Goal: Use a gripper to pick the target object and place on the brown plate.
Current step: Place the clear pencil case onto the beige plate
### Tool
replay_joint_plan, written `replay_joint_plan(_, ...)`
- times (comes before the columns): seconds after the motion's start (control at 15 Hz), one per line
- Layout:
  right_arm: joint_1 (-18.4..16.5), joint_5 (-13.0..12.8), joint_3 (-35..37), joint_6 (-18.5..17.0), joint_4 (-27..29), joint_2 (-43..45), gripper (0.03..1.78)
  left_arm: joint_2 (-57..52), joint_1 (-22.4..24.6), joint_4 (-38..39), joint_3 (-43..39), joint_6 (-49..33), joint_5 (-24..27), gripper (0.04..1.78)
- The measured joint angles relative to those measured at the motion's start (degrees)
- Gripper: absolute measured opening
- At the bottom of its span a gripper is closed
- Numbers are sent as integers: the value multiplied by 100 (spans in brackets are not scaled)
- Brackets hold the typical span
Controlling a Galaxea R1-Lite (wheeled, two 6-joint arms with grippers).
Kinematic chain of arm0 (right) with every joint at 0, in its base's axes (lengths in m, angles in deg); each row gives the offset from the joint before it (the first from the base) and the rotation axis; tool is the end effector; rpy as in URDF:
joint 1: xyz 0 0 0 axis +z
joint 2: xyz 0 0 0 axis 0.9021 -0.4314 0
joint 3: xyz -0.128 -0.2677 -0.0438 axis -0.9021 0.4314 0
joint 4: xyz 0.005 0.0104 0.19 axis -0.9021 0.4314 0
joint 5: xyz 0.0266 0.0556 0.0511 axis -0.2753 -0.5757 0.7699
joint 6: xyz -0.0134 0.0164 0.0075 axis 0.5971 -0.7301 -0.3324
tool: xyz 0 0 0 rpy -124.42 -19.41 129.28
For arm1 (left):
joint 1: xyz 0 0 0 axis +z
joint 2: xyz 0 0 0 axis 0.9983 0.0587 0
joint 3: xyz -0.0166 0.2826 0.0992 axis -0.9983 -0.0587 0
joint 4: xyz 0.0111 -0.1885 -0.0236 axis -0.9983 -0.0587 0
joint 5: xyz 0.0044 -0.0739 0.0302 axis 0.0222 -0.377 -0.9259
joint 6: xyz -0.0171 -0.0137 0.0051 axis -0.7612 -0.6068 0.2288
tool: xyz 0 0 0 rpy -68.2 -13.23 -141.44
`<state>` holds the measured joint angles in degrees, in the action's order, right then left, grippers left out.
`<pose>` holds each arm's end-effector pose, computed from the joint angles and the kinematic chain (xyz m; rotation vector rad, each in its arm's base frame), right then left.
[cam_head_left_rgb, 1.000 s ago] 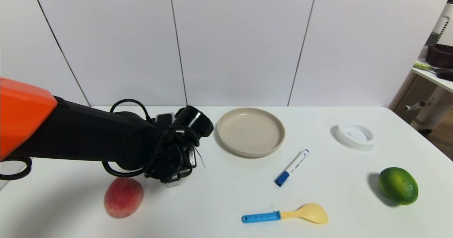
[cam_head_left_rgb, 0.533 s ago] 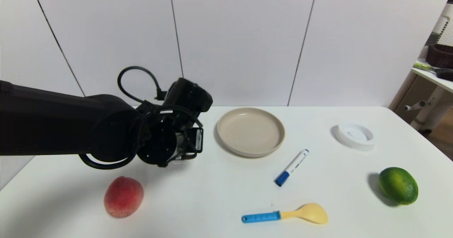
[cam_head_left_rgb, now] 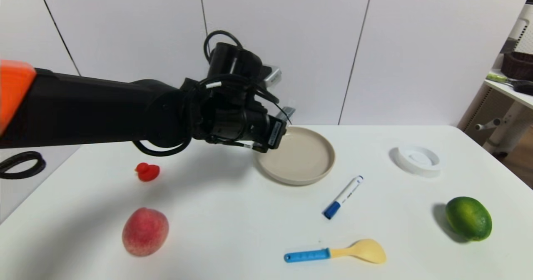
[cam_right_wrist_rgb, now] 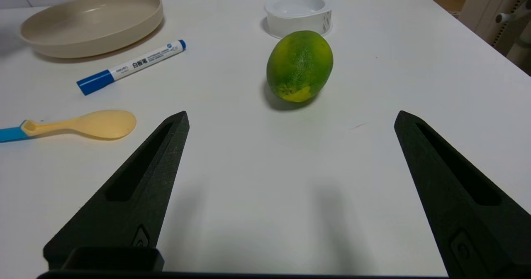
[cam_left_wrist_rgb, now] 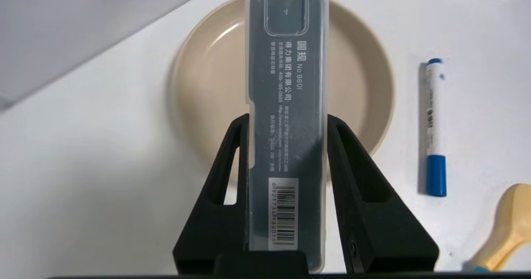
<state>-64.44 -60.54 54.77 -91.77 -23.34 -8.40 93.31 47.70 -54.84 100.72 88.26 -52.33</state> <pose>-0.0227 -0.0008 0.0752 0.0459 0.0022 -0.0337 0.3098 -0.2503 0.2341 0.1827 0.4119 -0.6828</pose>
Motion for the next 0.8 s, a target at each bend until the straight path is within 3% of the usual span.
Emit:
replay_joint_plan(0.33,0,0,0,0,0,0,171,1154,-22,541,940,251,122,58)
replay_joint_plan(0.8,0,0,0,0,0,0,171,1782,0,-152,1473,12,129,58)
